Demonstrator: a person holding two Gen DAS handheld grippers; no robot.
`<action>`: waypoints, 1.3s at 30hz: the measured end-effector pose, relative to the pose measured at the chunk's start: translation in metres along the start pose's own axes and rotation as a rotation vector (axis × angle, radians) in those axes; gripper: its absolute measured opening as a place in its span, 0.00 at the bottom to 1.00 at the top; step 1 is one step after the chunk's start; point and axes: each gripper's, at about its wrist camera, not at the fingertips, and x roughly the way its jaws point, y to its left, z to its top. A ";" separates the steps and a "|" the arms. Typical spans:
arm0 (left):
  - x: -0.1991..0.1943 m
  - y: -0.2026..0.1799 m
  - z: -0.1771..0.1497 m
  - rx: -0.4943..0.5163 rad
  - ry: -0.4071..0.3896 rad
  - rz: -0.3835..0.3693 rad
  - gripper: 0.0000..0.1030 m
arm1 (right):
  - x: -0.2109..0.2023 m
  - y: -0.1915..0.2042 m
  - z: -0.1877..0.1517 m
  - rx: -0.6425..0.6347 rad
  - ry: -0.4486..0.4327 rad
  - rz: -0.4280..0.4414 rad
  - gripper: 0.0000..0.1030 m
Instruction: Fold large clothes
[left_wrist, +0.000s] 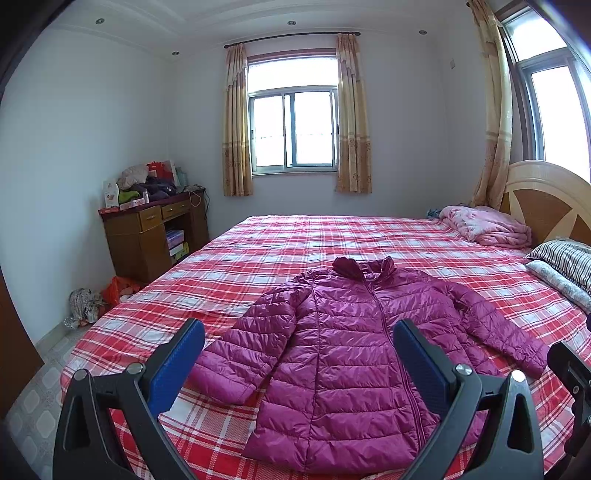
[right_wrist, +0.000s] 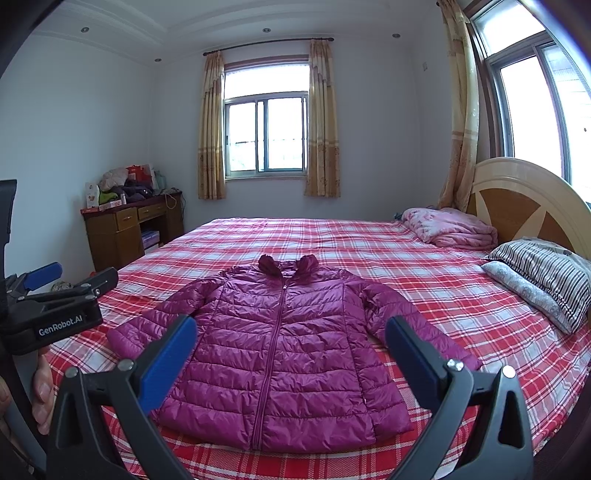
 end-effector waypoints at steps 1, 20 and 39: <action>0.000 0.000 0.000 -0.001 0.000 -0.001 0.99 | 0.000 0.000 0.000 0.000 0.000 0.000 1.00; 0.001 0.001 0.000 -0.005 0.001 0.003 0.99 | 0.002 0.004 -0.005 -0.001 0.008 0.001 1.00; 0.002 0.004 0.000 -0.015 -0.001 0.011 0.99 | 0.002 0.004 -0.005 -0.001 0.008 0.002 1.00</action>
